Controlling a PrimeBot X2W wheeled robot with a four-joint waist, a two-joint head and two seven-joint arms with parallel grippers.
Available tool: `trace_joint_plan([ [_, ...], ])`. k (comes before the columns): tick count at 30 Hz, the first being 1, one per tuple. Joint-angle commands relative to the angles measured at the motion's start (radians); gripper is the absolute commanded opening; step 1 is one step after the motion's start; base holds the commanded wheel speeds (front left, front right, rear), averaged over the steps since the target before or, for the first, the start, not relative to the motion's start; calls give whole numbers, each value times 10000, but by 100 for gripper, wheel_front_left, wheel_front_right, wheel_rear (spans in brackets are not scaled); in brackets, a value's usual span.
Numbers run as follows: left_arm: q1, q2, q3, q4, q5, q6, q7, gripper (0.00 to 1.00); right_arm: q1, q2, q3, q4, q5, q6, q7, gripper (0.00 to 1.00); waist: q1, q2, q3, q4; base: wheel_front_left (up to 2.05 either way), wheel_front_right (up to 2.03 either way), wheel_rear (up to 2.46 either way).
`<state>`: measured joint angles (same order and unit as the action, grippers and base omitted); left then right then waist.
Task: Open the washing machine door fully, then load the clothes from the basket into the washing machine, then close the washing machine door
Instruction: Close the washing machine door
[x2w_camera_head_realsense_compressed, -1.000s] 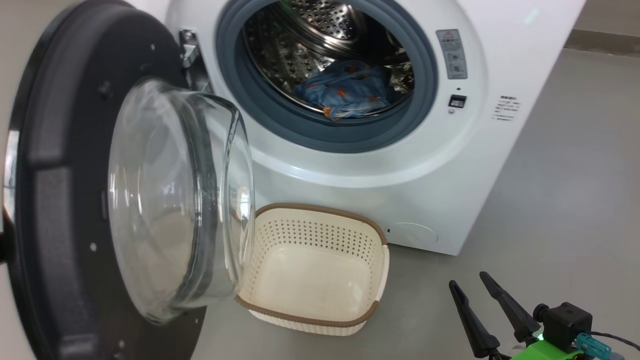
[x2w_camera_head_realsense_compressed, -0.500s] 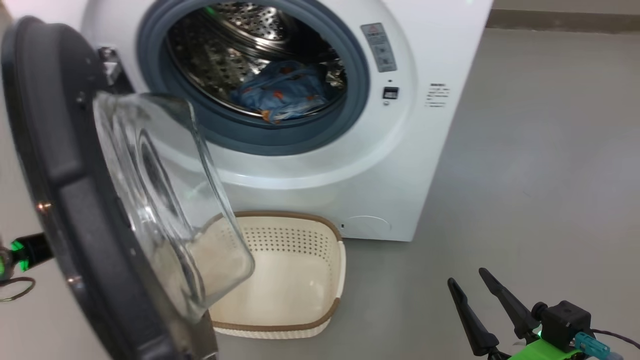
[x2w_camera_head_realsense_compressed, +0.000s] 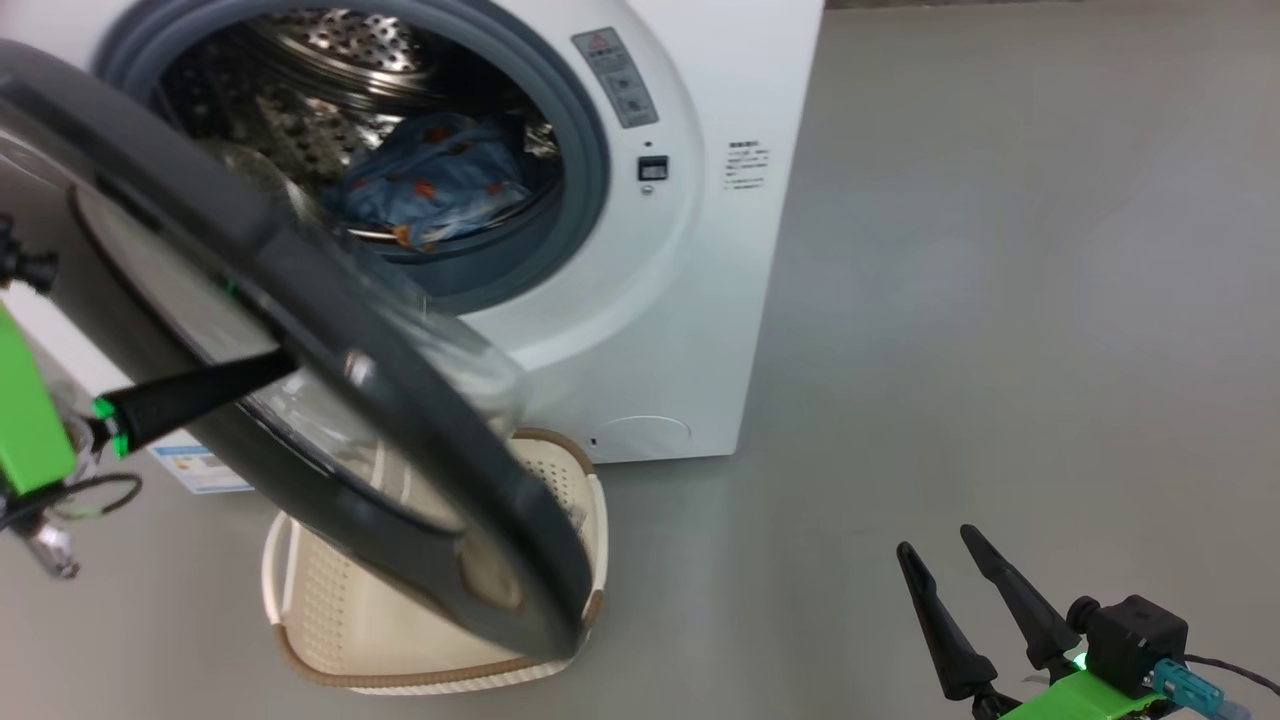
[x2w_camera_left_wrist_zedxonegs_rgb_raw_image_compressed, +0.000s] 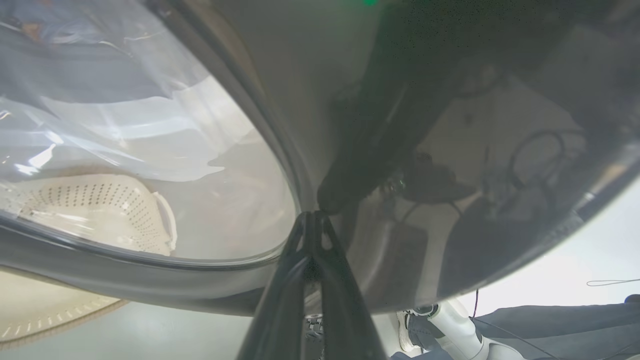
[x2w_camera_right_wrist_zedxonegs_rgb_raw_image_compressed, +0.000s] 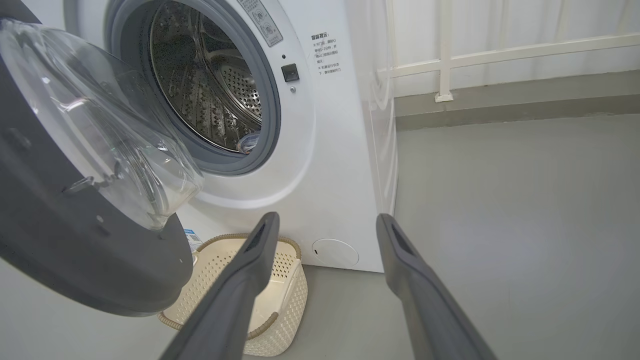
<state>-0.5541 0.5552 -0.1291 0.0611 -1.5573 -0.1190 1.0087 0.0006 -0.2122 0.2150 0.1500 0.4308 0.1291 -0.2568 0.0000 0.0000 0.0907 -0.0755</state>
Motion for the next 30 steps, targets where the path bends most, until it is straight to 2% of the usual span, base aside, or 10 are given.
trace_joint_plan([
  [1, -765, 260, 421, -285, 98, -108, -159, 0, -268, -38, 155, -275, -85, 16, -49, 100, 0, 0, 180, -298, 0, 0, 0],
  [11, -1266, -191, 280, -81, 602, -115, -1006, 0, -328, 120, -28, -288, -42, 16, -49, 100, 0, 0, 280, -710, 0, 0, 0],
  [21, -274, -96, 285, -312, 716, -116, -1654, 0, -236, 113, -100, -261, 66, 16, -49, 100, 0, 0, 45, -379, 0, 0, 0],
  [26, 890, 16, 451, -536, 851, -116, -2347, 33, -142, 8, -58, -215, 107, 16, -49, 100, 0, 0, -180, -142, 0, 0, 0],
  [28, 1393, 123, 527, -634, 1020, -116, -2722, 41, -114, -33, -47, -197, 131, 16, -49, 100, 0, 0, -245, -78, 0, 0, 0],
  [30, 1857, 118, 585, -655, 1095, -116, -3154, 57, -74, -68, -88, -190, 148, 16, -49, 100, 0, 0, -307, 16, 0, 0, 0],
])
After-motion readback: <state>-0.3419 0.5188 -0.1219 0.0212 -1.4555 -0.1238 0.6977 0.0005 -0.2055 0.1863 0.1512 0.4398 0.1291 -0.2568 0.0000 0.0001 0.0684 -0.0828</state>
